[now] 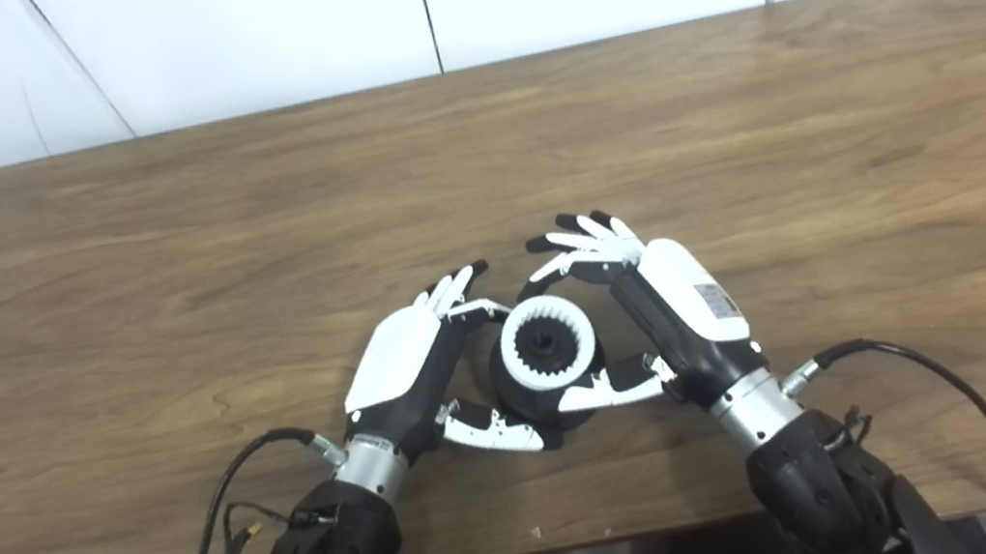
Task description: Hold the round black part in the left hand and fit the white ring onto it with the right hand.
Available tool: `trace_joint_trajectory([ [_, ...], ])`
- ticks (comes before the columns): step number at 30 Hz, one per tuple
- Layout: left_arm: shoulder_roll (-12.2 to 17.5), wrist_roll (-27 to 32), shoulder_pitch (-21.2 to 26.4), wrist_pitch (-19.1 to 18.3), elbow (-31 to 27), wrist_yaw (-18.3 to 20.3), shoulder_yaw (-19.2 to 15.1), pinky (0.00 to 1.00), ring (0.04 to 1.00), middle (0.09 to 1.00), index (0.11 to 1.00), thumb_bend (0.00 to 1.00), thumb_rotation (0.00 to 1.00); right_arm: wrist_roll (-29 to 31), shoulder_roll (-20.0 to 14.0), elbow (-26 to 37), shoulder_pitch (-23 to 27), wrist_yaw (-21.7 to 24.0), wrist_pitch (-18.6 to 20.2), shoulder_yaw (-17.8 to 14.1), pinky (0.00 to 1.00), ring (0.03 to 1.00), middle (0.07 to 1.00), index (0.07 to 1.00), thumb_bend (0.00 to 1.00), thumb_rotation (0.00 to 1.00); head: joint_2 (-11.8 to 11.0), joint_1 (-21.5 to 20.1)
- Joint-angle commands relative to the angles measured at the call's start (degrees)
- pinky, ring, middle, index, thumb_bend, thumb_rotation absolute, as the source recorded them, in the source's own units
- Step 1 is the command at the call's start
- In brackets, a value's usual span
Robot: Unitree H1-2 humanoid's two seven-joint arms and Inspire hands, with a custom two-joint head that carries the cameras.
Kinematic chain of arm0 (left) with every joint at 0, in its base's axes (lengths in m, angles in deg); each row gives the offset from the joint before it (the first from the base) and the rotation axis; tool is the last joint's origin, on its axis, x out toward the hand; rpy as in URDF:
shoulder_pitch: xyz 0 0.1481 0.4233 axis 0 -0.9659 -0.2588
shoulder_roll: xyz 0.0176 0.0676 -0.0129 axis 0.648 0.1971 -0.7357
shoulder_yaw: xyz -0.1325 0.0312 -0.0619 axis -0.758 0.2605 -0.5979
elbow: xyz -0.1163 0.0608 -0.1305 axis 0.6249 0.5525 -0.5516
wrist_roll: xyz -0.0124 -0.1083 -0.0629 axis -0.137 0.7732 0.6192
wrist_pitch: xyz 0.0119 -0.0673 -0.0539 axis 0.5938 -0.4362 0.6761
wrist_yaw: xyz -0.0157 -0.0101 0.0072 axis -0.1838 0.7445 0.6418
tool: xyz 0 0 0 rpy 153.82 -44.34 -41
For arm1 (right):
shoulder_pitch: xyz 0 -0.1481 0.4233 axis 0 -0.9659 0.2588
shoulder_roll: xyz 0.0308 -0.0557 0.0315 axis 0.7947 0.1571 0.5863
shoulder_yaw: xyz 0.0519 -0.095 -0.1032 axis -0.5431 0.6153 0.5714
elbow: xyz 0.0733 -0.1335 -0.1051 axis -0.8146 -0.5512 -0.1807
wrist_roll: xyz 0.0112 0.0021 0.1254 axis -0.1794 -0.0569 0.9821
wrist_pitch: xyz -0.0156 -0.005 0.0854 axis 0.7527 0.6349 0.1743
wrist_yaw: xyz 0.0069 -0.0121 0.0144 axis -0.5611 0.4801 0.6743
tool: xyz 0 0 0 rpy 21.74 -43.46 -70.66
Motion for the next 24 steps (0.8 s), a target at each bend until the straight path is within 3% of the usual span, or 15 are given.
trace_joint_trajectory([
  [1, -0.2, -0.5, 1.5, 0.7, -2.3, -1.5, -0.2, 1.0, 1.0, 1.0, 0.625, 1.0, 0.29, -0.7, 2.4, 0.4, 0.9, 0.2, 0.1, 0.4, 1.0, 0.939, 0.837, 0.483, 0.52, 0.14, 0.1, 0.0],
  [18, -0.3, -0.5, 1.5, 0.6, -2.4, -1.3, -0.2, 1.0, 1.0, 1.0, 0.625, 1.0, 0.3, -1.9, 1.3, -1.0, 1.8, 2.1, 2.1, 0.5, 0.98, 0.93, 0.838, 0.488, 0.52, 0.15, 0.4, 0.1],
  [20, -0.2, -0.6, 1.5, 0.7, -2.3, -1.5, -0.2, 1.0, 1.0, 1.0, 0.625, 1.0, 0.32, -3.2, 0.4, -0.1, 1.8, 5.3, 4.8, 0.9, 0.97, 0.953, 0.882, 0.626, 0.73, 0.33, 0.4, 0.1],
  [24, 0.0, -0.6, 1.6, 0.5, -2.5, -1.1, -0.3, 1.0, 1.0, 1.0, 0.629, 1.0, 0.39, -4.3, -1.4, 2.2, 2.1, 11.1, 8.8, 1.2, 0.95, 0.981, 0.946, 0.83, 0.95, 0.51, 0.5, 0.0],
])
